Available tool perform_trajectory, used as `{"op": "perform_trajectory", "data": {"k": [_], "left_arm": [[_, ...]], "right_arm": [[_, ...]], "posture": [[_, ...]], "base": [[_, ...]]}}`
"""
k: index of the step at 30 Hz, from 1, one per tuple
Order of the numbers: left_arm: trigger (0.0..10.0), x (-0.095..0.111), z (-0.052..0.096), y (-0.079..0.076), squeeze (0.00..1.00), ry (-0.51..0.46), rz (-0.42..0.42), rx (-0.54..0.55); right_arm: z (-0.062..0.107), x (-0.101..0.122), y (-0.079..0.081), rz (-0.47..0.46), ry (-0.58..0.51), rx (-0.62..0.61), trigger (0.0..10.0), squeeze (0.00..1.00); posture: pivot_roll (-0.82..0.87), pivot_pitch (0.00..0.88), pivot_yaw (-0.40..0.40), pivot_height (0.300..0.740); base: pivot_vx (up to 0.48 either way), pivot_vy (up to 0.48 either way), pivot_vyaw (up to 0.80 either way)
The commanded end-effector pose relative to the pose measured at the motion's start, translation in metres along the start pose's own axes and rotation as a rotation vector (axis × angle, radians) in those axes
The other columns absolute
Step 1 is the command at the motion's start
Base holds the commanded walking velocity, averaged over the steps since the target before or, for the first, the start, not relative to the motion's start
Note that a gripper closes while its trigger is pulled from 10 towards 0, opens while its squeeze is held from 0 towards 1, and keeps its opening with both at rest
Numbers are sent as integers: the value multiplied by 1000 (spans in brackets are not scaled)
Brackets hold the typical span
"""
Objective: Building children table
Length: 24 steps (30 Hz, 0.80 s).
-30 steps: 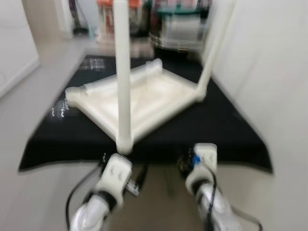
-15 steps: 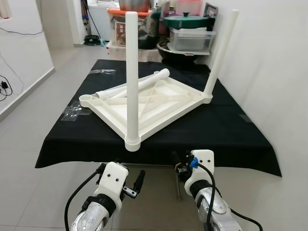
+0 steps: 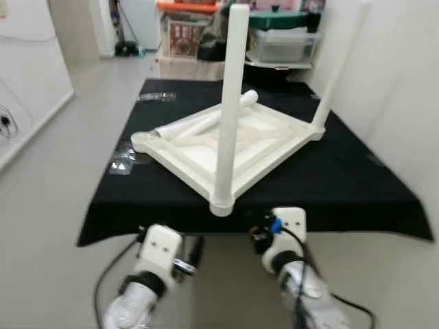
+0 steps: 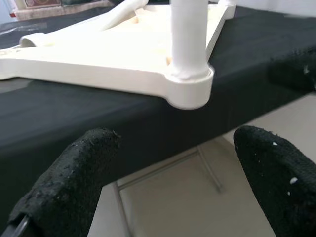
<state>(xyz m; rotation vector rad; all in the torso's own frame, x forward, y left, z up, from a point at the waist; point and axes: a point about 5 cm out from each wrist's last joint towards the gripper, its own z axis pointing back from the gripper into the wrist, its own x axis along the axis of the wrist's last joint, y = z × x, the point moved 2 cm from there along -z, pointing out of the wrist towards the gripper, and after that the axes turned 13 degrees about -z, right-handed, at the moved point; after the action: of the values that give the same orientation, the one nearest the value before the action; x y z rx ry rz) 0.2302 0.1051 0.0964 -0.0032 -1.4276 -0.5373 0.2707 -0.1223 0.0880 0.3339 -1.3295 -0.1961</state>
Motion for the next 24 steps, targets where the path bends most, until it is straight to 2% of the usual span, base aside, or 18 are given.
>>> {"op": "perform_trajectory", "data": {"k": [1, 6, 24], "left_arm": [[10000, 1, 0, 3, 0, -8, -21, 0], [10000, 2, 0, 2, 0, -17, -29, -3], [10000, 3, 1, 1, 0, -19, -27, -10]], "right_arm": [[0, 1, 6, -10, -1, 18, 10000, 0], [0, 1, 6, -11, -1, 19, 10000, 0], [1, 2, 8, -13, 4, 37, 10000, 0]], "posture": [[63, 0, -90, 740], [62, 0, -91, 740], [62, 0, -93, 740]], "base": [[0, 472, 0], [57, 452, 0], [479, 0, 0]]}}
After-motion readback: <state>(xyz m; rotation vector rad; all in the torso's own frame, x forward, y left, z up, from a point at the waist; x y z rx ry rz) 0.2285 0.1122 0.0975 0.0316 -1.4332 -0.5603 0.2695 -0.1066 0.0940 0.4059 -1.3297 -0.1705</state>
